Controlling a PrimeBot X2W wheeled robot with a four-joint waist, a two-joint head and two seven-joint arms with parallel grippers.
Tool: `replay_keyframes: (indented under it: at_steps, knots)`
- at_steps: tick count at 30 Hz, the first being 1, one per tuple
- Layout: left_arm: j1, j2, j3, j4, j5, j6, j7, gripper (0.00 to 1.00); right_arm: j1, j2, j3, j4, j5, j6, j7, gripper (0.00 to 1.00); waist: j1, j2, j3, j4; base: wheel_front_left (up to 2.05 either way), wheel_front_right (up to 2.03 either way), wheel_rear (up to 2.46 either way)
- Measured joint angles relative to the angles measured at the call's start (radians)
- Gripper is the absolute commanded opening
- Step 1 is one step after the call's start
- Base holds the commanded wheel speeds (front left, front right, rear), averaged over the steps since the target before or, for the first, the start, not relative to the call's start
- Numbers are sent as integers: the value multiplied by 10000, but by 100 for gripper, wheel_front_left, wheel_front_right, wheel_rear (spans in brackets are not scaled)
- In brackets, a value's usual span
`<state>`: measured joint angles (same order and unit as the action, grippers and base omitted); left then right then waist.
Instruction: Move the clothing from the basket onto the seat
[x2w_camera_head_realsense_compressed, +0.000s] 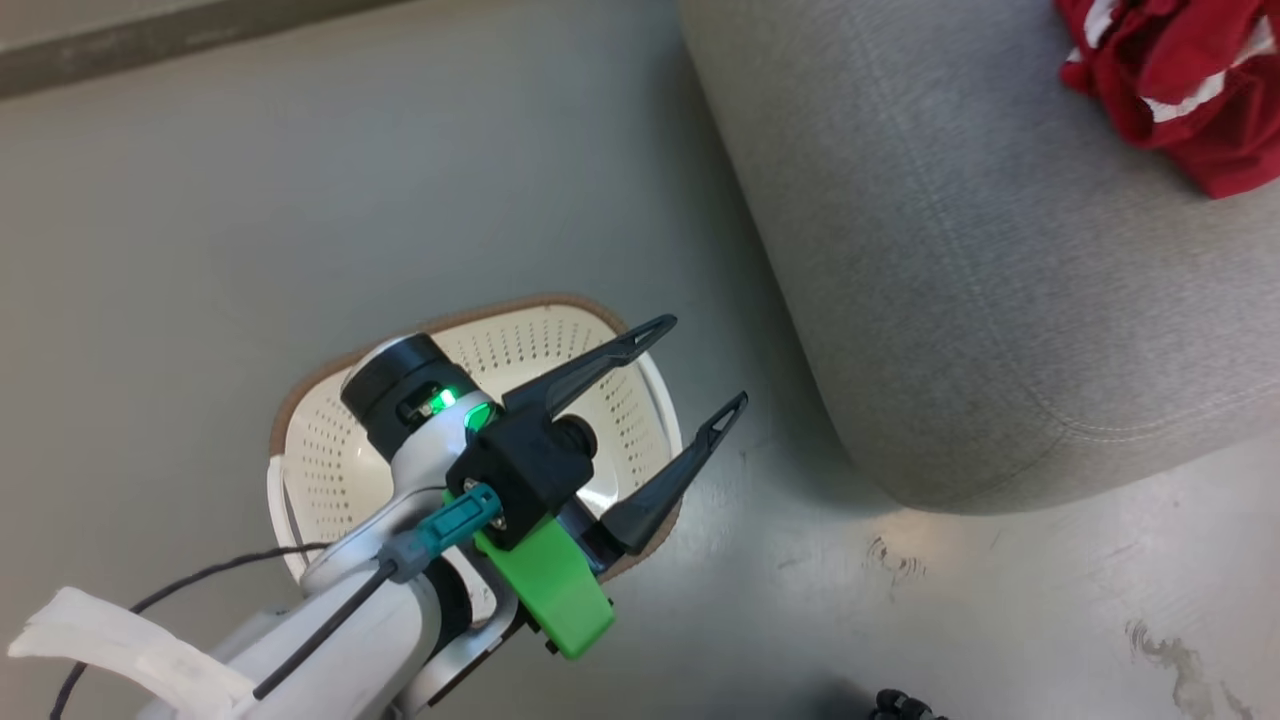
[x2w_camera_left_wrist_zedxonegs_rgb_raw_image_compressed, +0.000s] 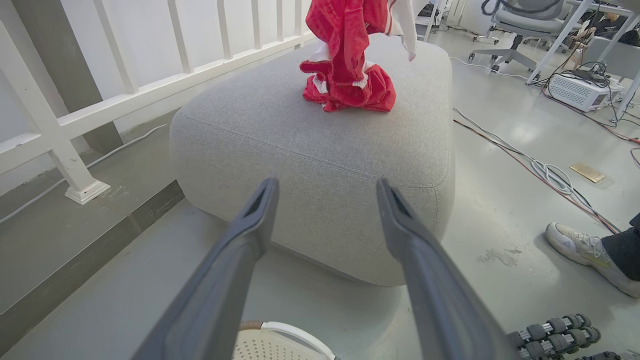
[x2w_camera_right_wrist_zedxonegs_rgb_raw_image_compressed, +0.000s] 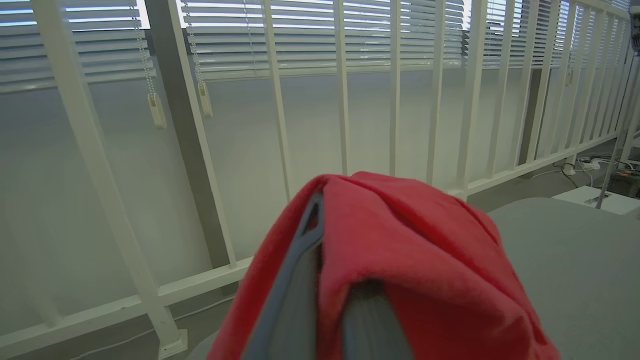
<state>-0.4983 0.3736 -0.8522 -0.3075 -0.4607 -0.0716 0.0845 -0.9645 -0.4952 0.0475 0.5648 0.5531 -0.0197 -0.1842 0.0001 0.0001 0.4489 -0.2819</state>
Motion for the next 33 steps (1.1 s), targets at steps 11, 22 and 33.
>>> replay_keyframes:
  at_steps: [11,22,33]
  knots:
    - [-404,209,54,75,299,-161,31,100,706,803,27,1563,119,-10,-198,0,0,0,878,455,0,0,0]
    - [-507,219,56,437,326,-173,-138,100,920,1139,-17,2635,205,-69,-443,0,0,0,737,470,0,0,0]
    - [-493,165,174,832,236,-173,-709,100,1106,1187,230,3478,182,240,-453,100,-1,0,50,451,0,0,0]
